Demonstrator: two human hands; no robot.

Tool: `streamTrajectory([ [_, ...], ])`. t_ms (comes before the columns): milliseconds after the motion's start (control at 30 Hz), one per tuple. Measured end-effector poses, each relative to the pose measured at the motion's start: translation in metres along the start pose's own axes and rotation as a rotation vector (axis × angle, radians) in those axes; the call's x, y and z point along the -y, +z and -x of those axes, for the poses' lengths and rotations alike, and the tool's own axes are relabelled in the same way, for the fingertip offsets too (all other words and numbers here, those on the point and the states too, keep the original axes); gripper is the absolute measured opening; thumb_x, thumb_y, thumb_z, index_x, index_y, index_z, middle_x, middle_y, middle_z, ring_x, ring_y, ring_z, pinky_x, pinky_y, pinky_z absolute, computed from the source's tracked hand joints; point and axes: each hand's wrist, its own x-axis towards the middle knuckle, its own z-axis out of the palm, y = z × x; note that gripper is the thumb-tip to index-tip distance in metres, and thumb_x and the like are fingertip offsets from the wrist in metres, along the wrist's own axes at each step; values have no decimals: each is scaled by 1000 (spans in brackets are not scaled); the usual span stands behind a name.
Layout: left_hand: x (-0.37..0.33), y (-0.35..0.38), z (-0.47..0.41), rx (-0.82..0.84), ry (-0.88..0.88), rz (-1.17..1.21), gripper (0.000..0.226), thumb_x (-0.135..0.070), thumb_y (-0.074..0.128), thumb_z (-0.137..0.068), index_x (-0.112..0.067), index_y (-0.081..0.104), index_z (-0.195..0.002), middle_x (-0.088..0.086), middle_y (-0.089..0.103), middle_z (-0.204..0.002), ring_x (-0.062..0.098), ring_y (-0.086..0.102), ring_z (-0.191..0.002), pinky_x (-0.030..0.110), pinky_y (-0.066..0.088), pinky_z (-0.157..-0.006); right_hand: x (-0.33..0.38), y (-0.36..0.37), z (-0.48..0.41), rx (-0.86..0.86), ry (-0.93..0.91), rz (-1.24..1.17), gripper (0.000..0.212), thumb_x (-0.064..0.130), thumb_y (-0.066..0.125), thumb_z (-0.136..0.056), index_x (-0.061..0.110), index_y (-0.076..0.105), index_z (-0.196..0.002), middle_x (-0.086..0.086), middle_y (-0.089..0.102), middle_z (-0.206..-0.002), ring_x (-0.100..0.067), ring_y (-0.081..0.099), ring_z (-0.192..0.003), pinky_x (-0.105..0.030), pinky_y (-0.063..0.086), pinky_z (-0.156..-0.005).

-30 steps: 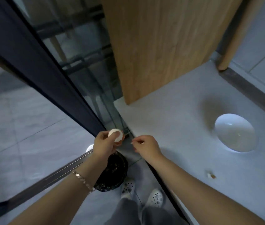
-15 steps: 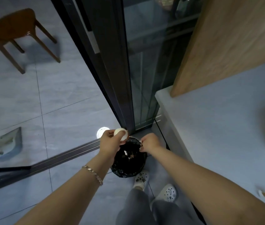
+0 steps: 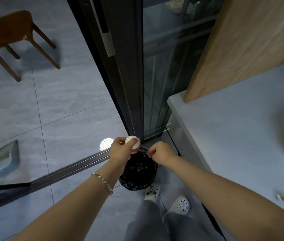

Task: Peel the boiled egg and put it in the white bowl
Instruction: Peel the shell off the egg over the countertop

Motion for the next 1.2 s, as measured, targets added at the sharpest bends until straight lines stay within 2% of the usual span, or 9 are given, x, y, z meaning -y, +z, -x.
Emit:
streamTrajectory([
  [133,-4,8,-2,27,18,-40,19,-21,64,-81,-15,51,-94,10,62,-91,14,60,-58,23,40,-50,-5,-9,4,-36,-20,-125,22,7,63,-80,5,70,-101,-13,70,-109,-19,63,-95,-21,44,-82],
  [233,-10,16,-1,86,33,-89,13,-19,63,-81,-19,50,-83,5,62,-79,15,61,-57,18,40,-39,-8,-25,12,-163,-44,-212,15,12,68,-78,2,73,-87,-13,73,-86,-11,60,-72,-18,44,-65],
  [400,-26,50,10,237,40,-99,9,-18,62,-81,-16,56,-88,8,64,-79,17,61,-61,23,36,-47,-16,-65,38,-286,15,-498,20,16,62,-85,-3,66,-91,-1,59,-60,-10,55,-53,-17,47,-53],
  [600,-50,120,43,527,17,-124,20,-20,60,-82,-12,58,-101,7,68,-84,16,66,-66,20,33,-44,-50,-123,95,-521,-79,-709,11,22,64,-83,14,68,-90,7,65,-74,-10,62,-69,-25,56,-68],
  [733,-59,168,74,641,49,-168,8,-20,63,-82,-22,60,-89,2,70,-78,14,69,-62,21,39,-51,-80,-149,134,-649,-104,-765,11,22,70,-77,20,70,-88,3,70,-77,-15,67,-72,-29,57,-71],
  [867,-59,213,107,736,86,-209,19,-24,66,-79,-20,57,-96,0,69,-82,10,70,-62,21,42,-54,-108,-169,169,-828,-134,-767,14,22,72,-76,33,66,-81,8,71,-78,-14,69,-77,-35,56,-79],
  [1000,-53,259,142,800,148,-310,28,-27,69,-75,-19,54,-97,0,69,-84,11,71,-66,23,42,-59,-144,-184,200,-970,-129,-762,13,27,72,-75,38,66,-77,21,71,-70,-3,69,-72,-25,57,-74],
  [1100,-44,285,162,817,178,-347,24,-27,68,-76,-20,53,-94,3,68,-94,14,70,-70,25,42,-61,-167,-192,218,-1045,-84,-715,18,30,68,-78,47,64,-70,33,66,-60,5,67,-66,-5,50,-66],
  [1200,-33,306,178,824,178,-358,22,-25,67,-78,-20,53,-94,8,69,-104,17,68,-74,25,42,-61,-192,-196,228,-1127,-20,-631,20,26,62,-83,37,69,-69,32,63,-51,11,62,-61,2,41,-61],
])
